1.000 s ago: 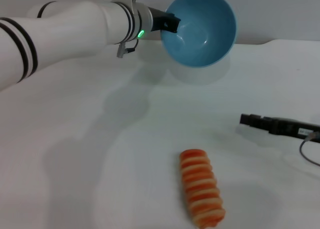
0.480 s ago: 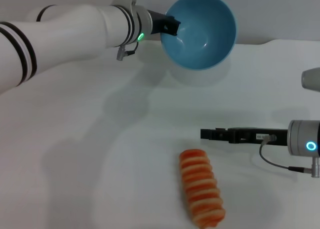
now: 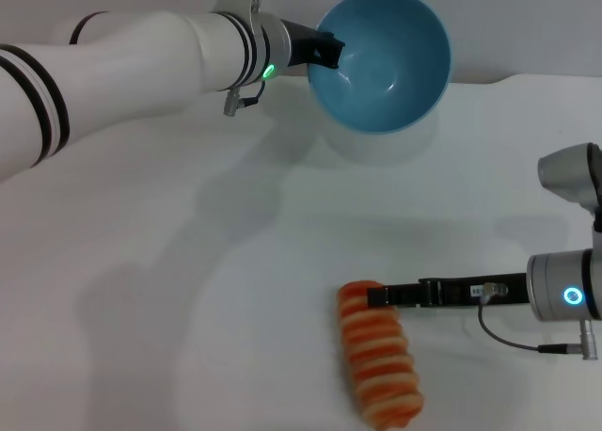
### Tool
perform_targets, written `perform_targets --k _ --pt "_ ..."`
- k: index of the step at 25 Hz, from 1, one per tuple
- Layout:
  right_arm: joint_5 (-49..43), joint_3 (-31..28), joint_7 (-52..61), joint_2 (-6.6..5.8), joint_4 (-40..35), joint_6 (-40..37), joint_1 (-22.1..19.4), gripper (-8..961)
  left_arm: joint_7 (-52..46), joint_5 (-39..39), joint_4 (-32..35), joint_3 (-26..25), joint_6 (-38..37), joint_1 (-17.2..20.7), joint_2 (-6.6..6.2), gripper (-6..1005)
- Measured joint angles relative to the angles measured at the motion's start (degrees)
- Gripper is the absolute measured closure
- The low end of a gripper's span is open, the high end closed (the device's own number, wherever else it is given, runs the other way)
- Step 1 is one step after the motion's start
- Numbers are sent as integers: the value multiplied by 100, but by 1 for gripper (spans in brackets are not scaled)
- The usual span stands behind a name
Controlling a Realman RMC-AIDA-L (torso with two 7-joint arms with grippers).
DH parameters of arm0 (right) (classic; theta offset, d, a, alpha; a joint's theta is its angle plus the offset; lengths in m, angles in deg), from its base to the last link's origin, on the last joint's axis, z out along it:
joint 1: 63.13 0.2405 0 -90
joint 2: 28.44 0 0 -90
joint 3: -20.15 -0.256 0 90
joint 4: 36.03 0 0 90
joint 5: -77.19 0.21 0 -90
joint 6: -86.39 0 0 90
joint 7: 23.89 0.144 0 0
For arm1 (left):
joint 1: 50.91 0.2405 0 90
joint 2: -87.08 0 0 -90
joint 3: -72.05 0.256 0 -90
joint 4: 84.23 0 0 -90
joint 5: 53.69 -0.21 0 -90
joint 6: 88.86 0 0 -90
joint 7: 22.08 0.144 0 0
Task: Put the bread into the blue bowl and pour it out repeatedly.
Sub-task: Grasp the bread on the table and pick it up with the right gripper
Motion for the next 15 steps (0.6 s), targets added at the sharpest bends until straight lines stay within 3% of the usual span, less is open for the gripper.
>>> perform_targets --k 15 --pt "62 30 51 58 271 242 242 280 0 0 0 7 24 27 22 1001"
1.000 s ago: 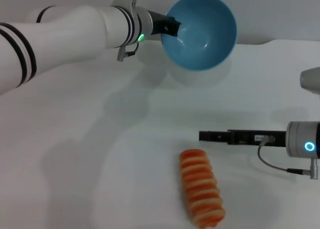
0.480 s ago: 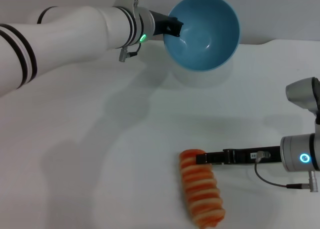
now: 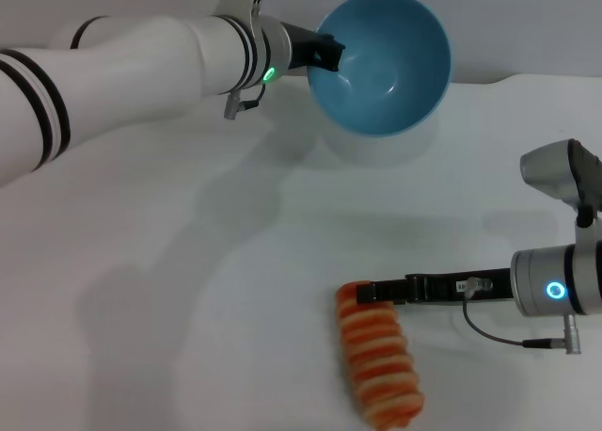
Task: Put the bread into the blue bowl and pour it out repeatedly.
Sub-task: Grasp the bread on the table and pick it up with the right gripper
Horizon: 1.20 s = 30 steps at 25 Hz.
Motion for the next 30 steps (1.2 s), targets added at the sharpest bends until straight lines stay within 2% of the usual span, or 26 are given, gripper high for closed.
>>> perform_targets --k 15,21,30 --pt "9 30 0 -2 152 -14 188 307 0 0 0 3 34 45 -2 1000" --pt "9 31 -32 -9 113 -28 164 525 0 0 0 3 35 48 -2 1000" --pt "9 -19 -369 -2 -9 -94 96 613 0 0 7 3 26 95 -4 1000"
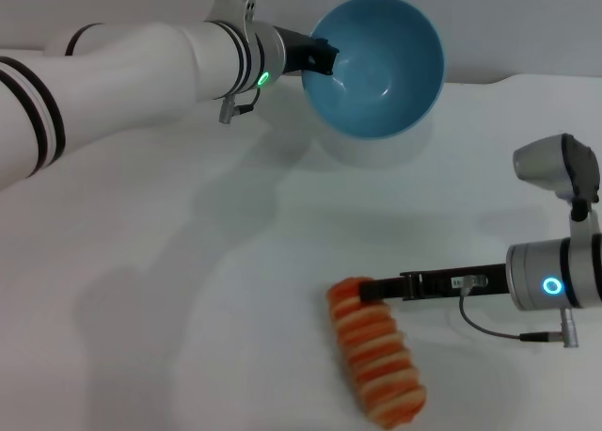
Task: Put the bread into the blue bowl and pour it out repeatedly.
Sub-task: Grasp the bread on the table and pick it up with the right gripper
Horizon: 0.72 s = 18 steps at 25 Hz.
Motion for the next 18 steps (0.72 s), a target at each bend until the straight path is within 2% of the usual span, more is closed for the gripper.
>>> perform_targets --k 5,12,18 --pt "482 41 -800 0 -303 -492 -202 657 0 0 2 0 -45 19 -24 1000" --pt "574 41 -829 -45 -899 -651 -426 727 0 0 1 -9 -84 71 -31 1000" --pt "566 -23 -791 -96 -2250 -762 -782 795 82 -3 -110 -64 -332 19 -75 1001"
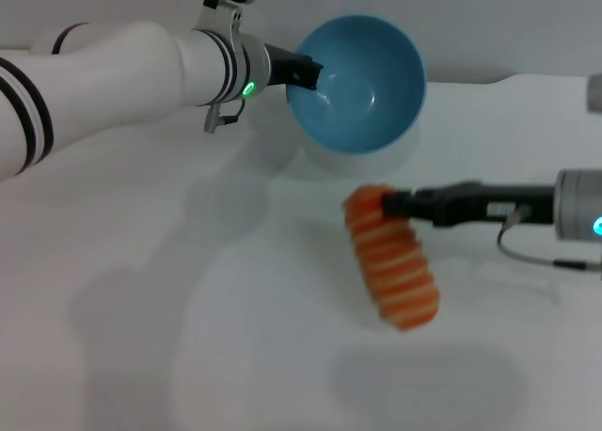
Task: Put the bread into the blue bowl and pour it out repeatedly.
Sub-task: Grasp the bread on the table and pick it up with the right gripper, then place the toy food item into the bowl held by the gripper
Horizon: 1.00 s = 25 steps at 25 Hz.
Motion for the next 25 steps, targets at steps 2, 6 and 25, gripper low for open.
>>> perform_targets --k 2,6,25 --pt "1 -12 0 -3 -198 -3 -39 809 48 -1 0 -18 -94 0 -4 1001" --pt "9 -44 -12 8 -846 41 -126 819 68 -5 -7 -24 -417 -10 -4 1001" --pt "839 -674 -790 -1 -720 427 172 847 34 86 176 -162 -1676 -203 110 1001"
